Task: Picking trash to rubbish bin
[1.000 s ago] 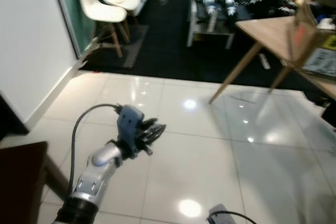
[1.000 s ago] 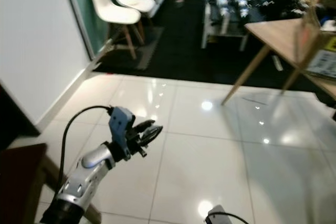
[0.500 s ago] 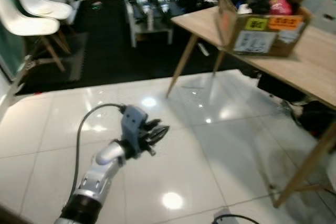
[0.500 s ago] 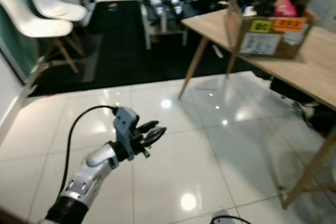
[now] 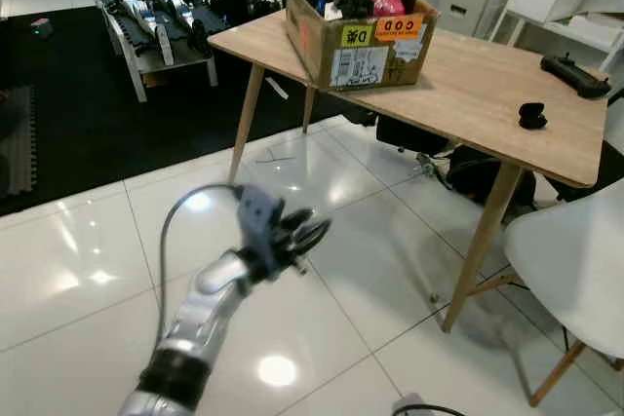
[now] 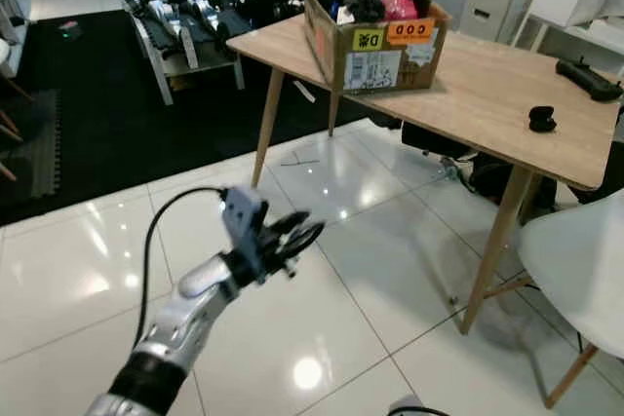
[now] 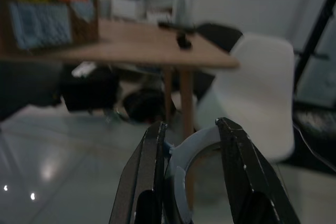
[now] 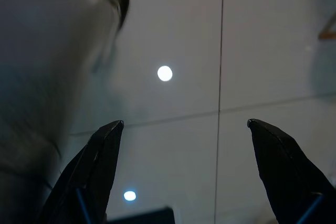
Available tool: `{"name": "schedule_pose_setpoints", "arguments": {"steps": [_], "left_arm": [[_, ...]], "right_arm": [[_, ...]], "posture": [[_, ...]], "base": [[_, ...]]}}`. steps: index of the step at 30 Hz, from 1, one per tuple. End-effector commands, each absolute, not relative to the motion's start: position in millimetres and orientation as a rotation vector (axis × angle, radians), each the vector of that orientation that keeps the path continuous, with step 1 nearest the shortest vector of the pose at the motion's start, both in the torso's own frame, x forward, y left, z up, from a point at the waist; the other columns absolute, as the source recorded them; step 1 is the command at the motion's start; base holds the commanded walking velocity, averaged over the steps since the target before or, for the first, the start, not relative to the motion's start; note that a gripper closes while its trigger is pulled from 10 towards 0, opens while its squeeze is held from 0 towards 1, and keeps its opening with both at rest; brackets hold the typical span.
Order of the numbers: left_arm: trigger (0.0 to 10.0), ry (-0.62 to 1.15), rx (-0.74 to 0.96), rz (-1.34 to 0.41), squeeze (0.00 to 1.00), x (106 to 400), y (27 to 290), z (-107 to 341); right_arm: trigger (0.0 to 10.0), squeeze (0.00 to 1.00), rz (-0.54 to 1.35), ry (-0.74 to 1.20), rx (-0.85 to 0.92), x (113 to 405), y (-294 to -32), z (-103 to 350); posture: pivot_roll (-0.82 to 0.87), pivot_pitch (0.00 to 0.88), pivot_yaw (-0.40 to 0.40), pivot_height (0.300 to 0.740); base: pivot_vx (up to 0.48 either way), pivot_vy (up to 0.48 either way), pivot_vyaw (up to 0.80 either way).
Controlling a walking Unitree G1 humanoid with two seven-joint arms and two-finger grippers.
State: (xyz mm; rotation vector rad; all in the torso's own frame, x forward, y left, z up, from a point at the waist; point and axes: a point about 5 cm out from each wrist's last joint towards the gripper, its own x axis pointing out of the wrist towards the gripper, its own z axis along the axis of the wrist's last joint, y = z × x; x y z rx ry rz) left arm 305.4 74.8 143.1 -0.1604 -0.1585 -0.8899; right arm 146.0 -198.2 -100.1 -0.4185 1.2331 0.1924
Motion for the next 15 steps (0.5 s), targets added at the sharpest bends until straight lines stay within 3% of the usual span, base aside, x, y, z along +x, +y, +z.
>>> {"name": "schedule_pose_setpoints", "arguments": {"steps": [1,5,11,15], "left_arm": [[10.0,-0.179,-0.196,-0.866,0.0,306,80,150],[10.0,-0.236,-0.236,-0.87,0.0,306,80,166],[10.0,-0.515,-0.299,-0.922,0.0,291,72,264],[10.0,-0.528,-0.271,-0.955,0.0,283,68,278]], "right_arm": [[10.0,0.0,0.197,1.241,-0.406,143,-197,-101],[10.0,0.0,0.197,1.242,-0.408,142,-198,-101],[10.0,0.0,0.205,1.254,-0.429,137,-202,-102],[10.0,0.0,0.206,1.255,-0.43,136,-203,-103]], "posture": [[0.13,0.038,-0.008,0.74],[0.13,0.045,-0.013,0.74],[0.13,0.057,-0.013,0.74],[0.13,0.06,-0.012,0.74]], "base": [[0.0,0.0,0.0],[0.0,0.0,0.0],[0.0,0.0,0.0],[0.0,0.0,0.0]]}}
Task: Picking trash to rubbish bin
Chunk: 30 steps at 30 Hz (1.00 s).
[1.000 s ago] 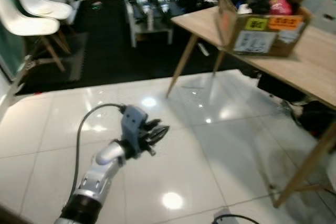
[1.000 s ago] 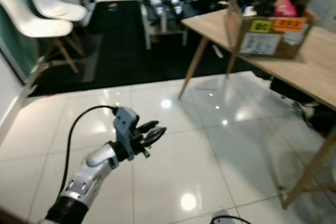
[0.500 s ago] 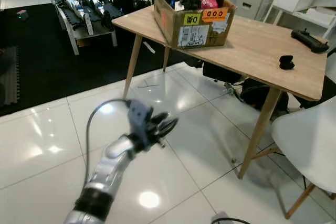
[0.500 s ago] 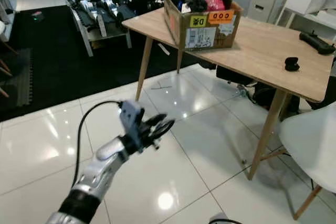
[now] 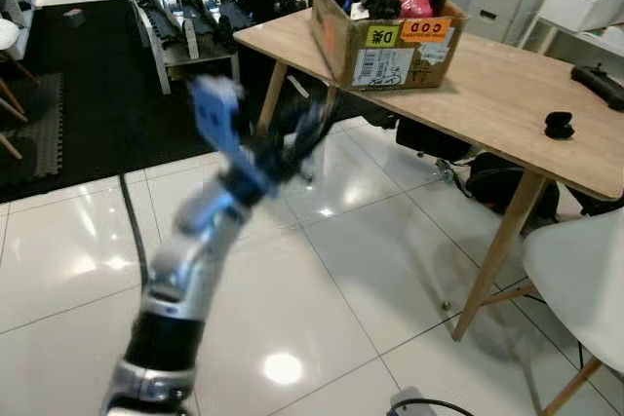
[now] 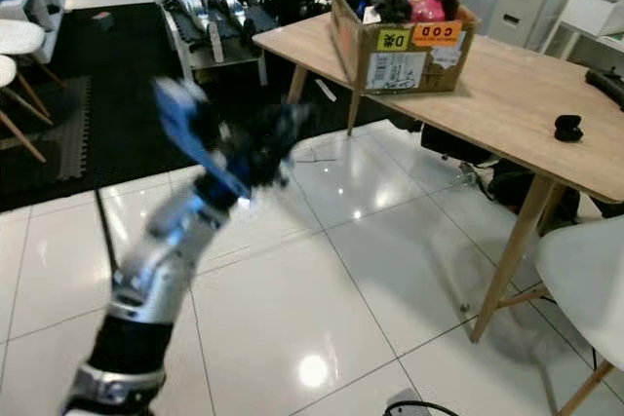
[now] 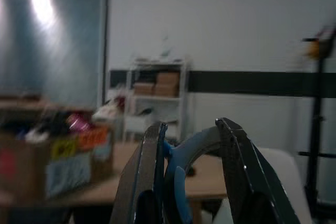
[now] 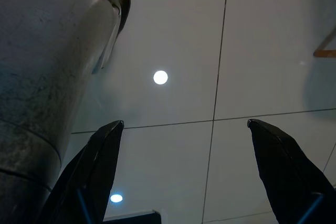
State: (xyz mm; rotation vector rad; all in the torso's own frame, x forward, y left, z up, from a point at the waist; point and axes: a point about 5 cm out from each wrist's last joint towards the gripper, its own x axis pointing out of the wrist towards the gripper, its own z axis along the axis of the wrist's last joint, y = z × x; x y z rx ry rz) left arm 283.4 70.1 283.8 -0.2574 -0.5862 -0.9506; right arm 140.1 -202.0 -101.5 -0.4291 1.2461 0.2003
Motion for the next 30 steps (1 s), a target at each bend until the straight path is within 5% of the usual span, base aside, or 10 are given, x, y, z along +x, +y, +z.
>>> {"name": "schedule_pose_setpoints", "arguments": {"steps": [1,16,30], "left_arm": [[10.0,-0.528,-0.271,-0.955,0.0,283,68,278],[10.0,-0.657,-0.376,-0.788,0.0,262,66,353],[10.0,-0.615,-0.388,-0.714,0.0,266,68,369]], "right_arm": [[10.0,0.0,0.206,1.255,-0.43,136,-203,-103],[10.0,0.0,0.216,1.262,-0.444,134,-201,-104],[10.0,0.0,0.225,1.271,-0.464,130,-207,-104]], "posture": [[0.13,0.06,-0.012,0.74],[0.13,0.088,-0.02,0.74],[0.12,0.08,-0.019,0.74]], "base": [[0.0,0.0,0.0],[0.0,0.0,0.0],[0.0,0.0,0.0]]}}
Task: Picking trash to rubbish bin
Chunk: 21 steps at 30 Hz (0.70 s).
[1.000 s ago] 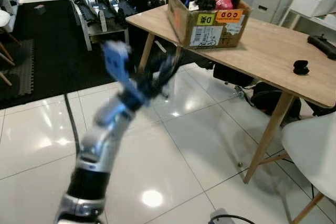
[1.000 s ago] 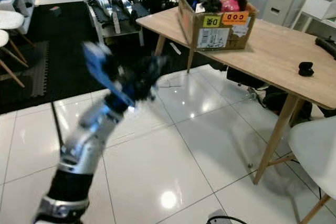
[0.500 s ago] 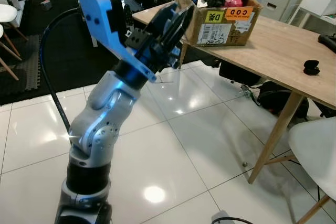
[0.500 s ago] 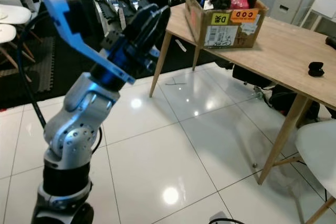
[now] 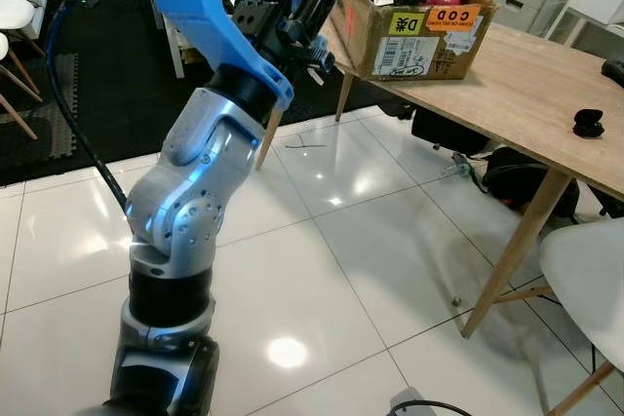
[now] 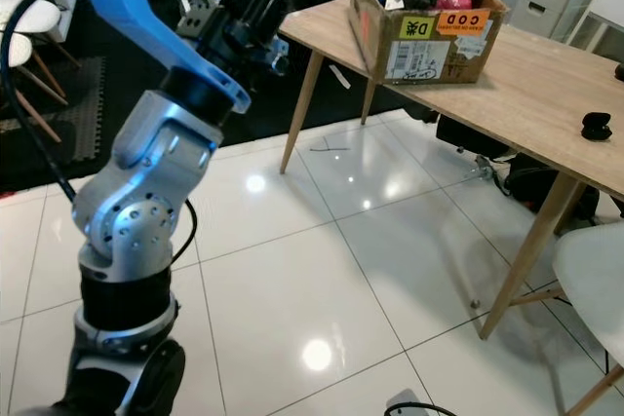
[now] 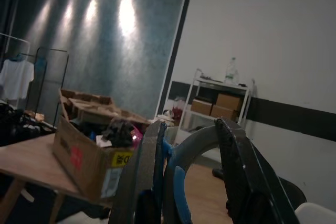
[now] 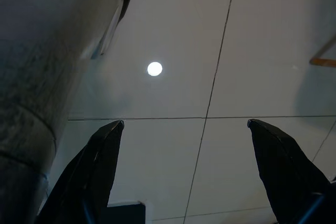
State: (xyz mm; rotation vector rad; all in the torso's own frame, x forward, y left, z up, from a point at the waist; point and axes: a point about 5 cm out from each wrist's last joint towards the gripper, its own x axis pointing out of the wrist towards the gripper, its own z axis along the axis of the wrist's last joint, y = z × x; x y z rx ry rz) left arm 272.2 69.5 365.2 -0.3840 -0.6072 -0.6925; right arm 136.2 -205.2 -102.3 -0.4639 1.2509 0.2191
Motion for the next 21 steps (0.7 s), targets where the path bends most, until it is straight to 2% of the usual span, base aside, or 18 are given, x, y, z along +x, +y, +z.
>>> {"name": "schedule_pose_setpoints", "arguments": {"steps": [1,7,16,21], "left_arm": [[10.0,-0.615,-0.388,-0.714,0.0,266,68,369],[10.0,-0.625,-0.395,-0.747,0.0,261,69,374],[10.0,-0.612,-0.366,-0.754,0.0,258,69,375],[10.0,-0.623,-0.357,-0.764,0.0,257,69,377]], "right_arm": [[10.0,0.0,0.225,1.271,-0.464,130,-207,-104],[10.0,0.0,0.236,1.271,-0.476,129,-205,-105],[10.0,0.0,0.267,1.243,-0.477,139,-186,-104],[10.0,0.0,0.265,1.249,-0.48,136,-189,-105]], "posture": [[0.12,0.08,-0.019,0.74],[0.12,0.059,-0.024,0.74],[0.1,0.052,-0.032,0.74],[0.11,0.055,-0.031,0.74]], "base": [[0.0,0.0,0.0],[0.0,0.0,0.0],[0.0,0.0,0.0],[0.0,0.0,0.0]]}}
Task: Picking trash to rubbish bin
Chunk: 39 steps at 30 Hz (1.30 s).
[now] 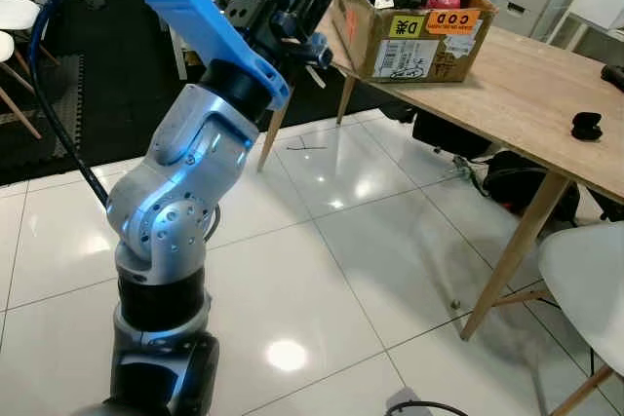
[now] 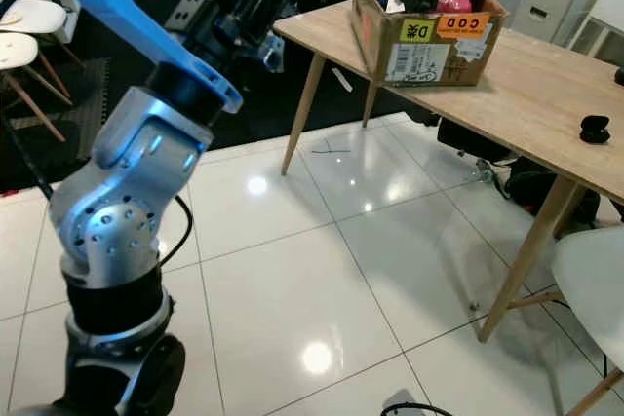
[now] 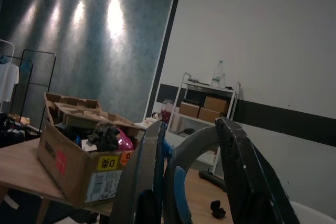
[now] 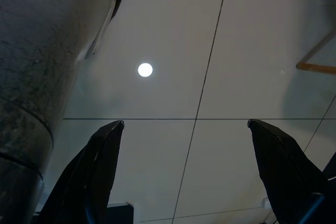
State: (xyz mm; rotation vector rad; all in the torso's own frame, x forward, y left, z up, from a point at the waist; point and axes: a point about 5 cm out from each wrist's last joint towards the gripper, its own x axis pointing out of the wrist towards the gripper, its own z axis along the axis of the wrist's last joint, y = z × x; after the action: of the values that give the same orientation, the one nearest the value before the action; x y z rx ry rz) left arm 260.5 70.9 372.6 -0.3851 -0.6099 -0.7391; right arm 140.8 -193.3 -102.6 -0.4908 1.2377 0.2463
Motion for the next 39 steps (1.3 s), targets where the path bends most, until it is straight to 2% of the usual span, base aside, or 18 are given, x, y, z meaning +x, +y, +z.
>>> {"name": "schedule_pose_setpoints", "arguments": {"steps": [1,5,10,11,14,16,17,18,19,20,21,22,23,24,28,31,34,39], "left_arm": [[10.0,-0.632,-0.355,-0.758,0.0,257,72,379],[10.0,-0.634,-0.36,-0.759,0.0,259,82,377],[10.0,-0.6,-0.366,-0.744,0.0,257,79,367],[10.0,-0.511,-0.37,-0.697,0.0,269,85,341],[10.0,-0.47,-0.367,-0.674,0.0,274,89,329],[10.0,-0.176,-0.342,-0.537,0.0,322,106,234],[10.0,-0.176,-0.342,-0.537,0.0,322,106,234],[10.0,-0.071,-0.33,-0.501,0.0,329,114,197],[10.0,0.045,-0.335,-0.454,0.0,331,125,154],[10.0,0.045,-0.335,-0.454,0.0,331,125,154],[10.0,0.134,-0.325,-0.456,0.0,324,130,119],[10.0,0.134,-0.325,-0.456,0.0,324,130,119],[10.0,0.258,-0.321,-0.461,0.0,308,133,75],[10.0,0.289,-0.329,-0.475,0.0,302,131,65],[10.0,0.3,-0.327,-0.482,0.0,298,128,60],[10.0,0.259,-0.351,-0.545,0.0,297,108,63],[10.0,0.241,-0.323,-0.577,0.0,301,100,59],[10.0,0.188,-0.26,-0.708,0.0,308,75,66]], "right_arm": [[10.0,0.0,0.262,1.253,-0.481,134,-191,-105],[10.0,0.0,0.253,1.266,-0.484,128,-198,-106],[10.0,0.0,0.248,1.269,-0.482,126,-200,-106],[10.0,0.0,0.248,1.269,-0.482,126,-199,-107],[10.0,0.0,0.247,1.269,-0.482,126,-199,-107],[10.0,0.0,0.25,1.268,-0.482,126,-197,-107],[10.0,0.0,0.25,1.268,-0.482,126,-197,-107],[10.0,0.0,0.251,1.267,-0.482,126,-196,-107],[10.0,0.0,0.25,1.266,-0.479,126,-196,-107],[10.0,0.0,0.25,1.266,-0.479,126,-196,-107],[10.0,0.0,0.247,1.266,-0.478,126,-196,-107],[10.0,0.0,0.247,1.266,-0.478,126,-196,-107],[10.0,0.0,0.234,1.267,-0.483,127,-201,-106],[10.0,0.0,0.224,1.268,-0.486,127,-204,-105],[10.0,0.0,0.216,1.268,-0.487,127,-207,-105],[10.0,0.0,0.182,1.262,-0.486,130,-217,-102],[10.0,0.0,0.148,1.248,-0.467,135,-219,-100],[10.0,0.0,0.086,1.186,-0.44,155,-227,-91]], "posture": [[0.11,0.053,-0.033,0.74],[0.11,0.064,-0.036,0.74],[0.1,0.064,-0.03,0.74],[0.1,0.072,-0.026,0.74],[0.1,0.072,-0.026,0.74],[0.07,0.082,-0.022,0.74],[0.07,0.082,-0.022,0.74],[0.07,0.082,-0.023,0.74],[0.07,0.082,-0.023,0.74],[0.07,0.082,-0.023,0.74],[0.06,0.076,-0.03,0.74],[0.06,0.076,-0.03,0.74],[0.05,0.075,-0.037,0.74],[0.05,0.072,-0.038,0.74],[0.04,0.07,-0.04,0.74],[0.03,0.055,-0.029,0.74],[0.0,0.049,-0.019,0.74],[-0.05,0.09,-0.034,0.74]], "base": [[0.0,0.0,0.0],[0.0,0.0,0.0],[0.0,0.0,0.0],[0.0,0.0,0.0],[0.0,0.0,0.0],[0.0,0.0,0.0],[0.0,0.0,0.0],[0.0,0.0,0.0],[0.0,0.0,0.0],[0.0,0.0,0.0],[0.0,0.0,0.0],[0.0,0.0,0.0],[0.0,0.0,0.0],[0.0,0.0,0.0],[0.0,0.0,0.0],[0.0,0.0,0.0],[0.0,0.0,0.0],[0.0,0.0,0.0]]}}
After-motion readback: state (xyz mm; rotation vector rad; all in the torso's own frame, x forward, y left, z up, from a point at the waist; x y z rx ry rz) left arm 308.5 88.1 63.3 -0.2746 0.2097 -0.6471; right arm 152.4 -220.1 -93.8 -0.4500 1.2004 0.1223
